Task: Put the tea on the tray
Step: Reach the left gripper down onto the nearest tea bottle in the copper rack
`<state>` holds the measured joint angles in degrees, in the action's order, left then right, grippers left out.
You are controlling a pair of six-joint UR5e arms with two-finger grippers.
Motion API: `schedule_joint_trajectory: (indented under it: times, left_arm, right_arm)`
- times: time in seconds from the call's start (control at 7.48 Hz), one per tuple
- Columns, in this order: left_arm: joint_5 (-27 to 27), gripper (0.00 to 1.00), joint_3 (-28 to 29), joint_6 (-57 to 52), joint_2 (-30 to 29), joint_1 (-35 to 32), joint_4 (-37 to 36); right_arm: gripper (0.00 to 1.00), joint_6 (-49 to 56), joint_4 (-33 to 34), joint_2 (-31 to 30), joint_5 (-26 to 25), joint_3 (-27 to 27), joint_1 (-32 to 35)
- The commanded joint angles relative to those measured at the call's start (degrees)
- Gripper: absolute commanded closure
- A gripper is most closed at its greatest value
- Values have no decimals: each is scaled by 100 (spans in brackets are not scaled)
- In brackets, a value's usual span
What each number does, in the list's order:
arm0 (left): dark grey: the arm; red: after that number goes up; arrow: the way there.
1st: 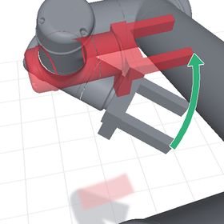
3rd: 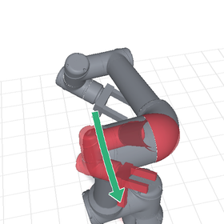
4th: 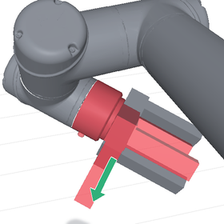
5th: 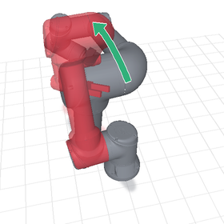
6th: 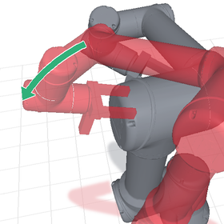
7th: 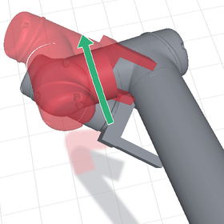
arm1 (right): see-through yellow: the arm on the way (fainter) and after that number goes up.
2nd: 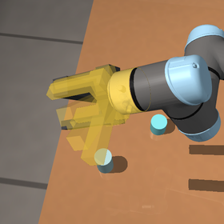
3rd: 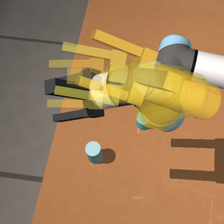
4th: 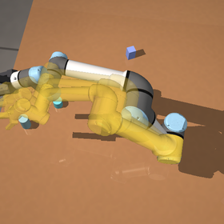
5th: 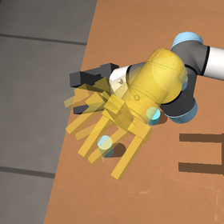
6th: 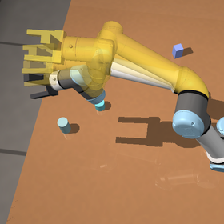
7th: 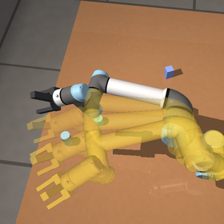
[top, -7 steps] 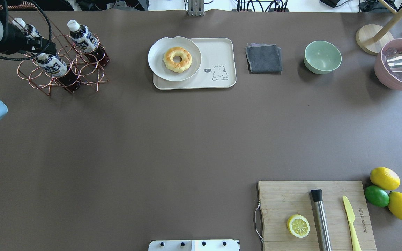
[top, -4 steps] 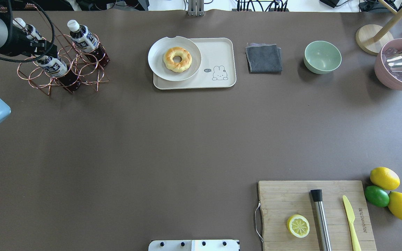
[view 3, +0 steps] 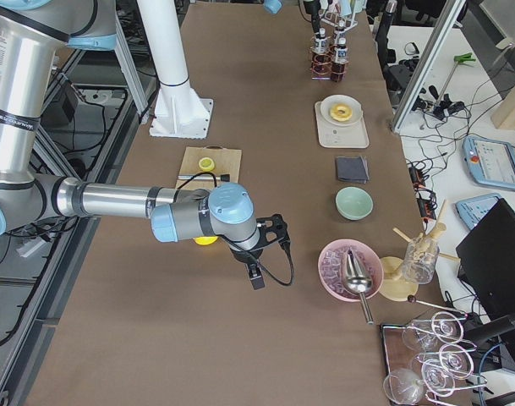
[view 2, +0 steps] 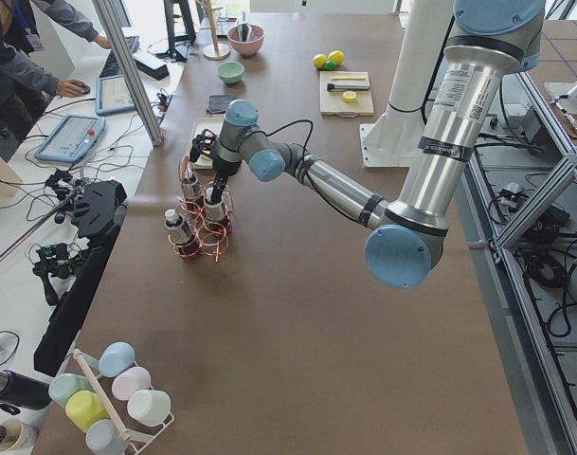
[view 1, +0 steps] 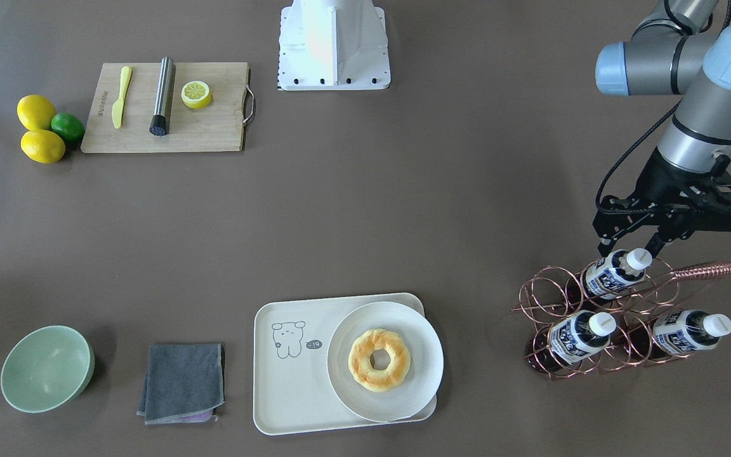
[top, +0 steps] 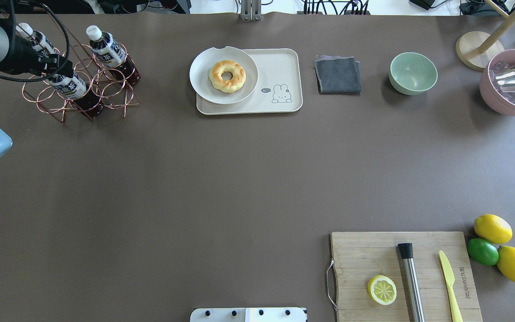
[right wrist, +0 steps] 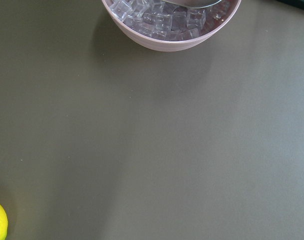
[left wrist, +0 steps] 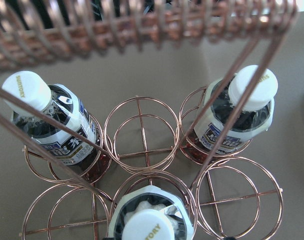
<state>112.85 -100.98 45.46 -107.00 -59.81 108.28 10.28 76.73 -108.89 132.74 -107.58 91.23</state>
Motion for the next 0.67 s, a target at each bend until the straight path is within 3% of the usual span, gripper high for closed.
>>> schedule_joint_trajectory:
  times: [0.0, 0.53]
  left_arm:
    - [123, 23, 8, -28, 4, -57, 0]
    - [210, 27, 34, -72, 21, -179, -8]
  right_arm:
    - [0, 0, 0, 0, 6, -9, 9]
    - [0, 0, 0, -18, 6, -9, 0]
